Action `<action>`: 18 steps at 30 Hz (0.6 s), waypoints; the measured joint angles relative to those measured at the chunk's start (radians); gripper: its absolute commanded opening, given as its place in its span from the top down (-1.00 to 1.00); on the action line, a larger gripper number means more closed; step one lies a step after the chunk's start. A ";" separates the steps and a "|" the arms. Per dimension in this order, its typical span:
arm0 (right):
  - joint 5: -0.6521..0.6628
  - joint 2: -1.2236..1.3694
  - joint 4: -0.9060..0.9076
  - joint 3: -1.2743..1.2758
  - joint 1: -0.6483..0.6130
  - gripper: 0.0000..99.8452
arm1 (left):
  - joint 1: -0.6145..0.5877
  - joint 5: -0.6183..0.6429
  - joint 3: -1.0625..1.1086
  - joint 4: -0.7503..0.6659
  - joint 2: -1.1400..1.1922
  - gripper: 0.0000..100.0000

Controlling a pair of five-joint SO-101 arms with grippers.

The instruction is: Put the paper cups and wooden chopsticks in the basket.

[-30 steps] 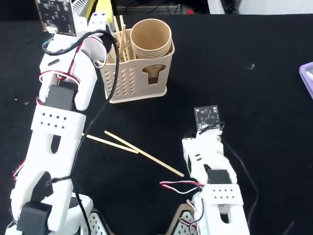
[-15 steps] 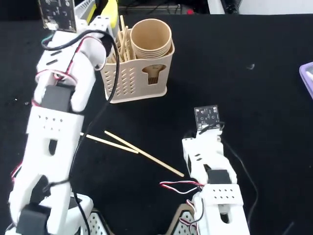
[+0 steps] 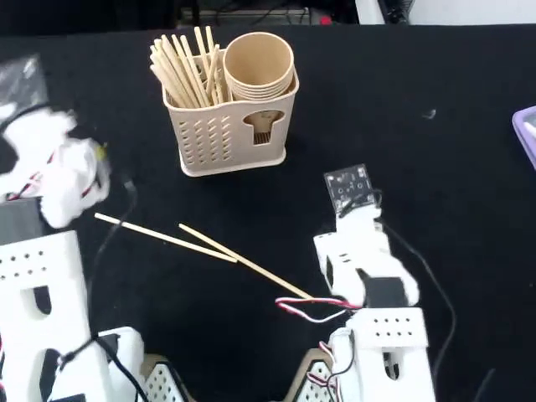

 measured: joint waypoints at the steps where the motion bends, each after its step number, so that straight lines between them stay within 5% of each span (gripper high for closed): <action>1: 0.012 0.000 0.044 -0.048 -0.012 0.63 | -0.034 0.000 0.069 -0.015 0.000 0.72; 9: 0.109 0.003 0.236 -0.373 -0.270 0.63 | -0.077 -0.002 0.577 -0.264 -0.003 0.72; 18: 0.107 0.413 0.170 -0.413 -0.643 0.63 | -0.075 -0.003 0.674 -0.351 -0.005 0.72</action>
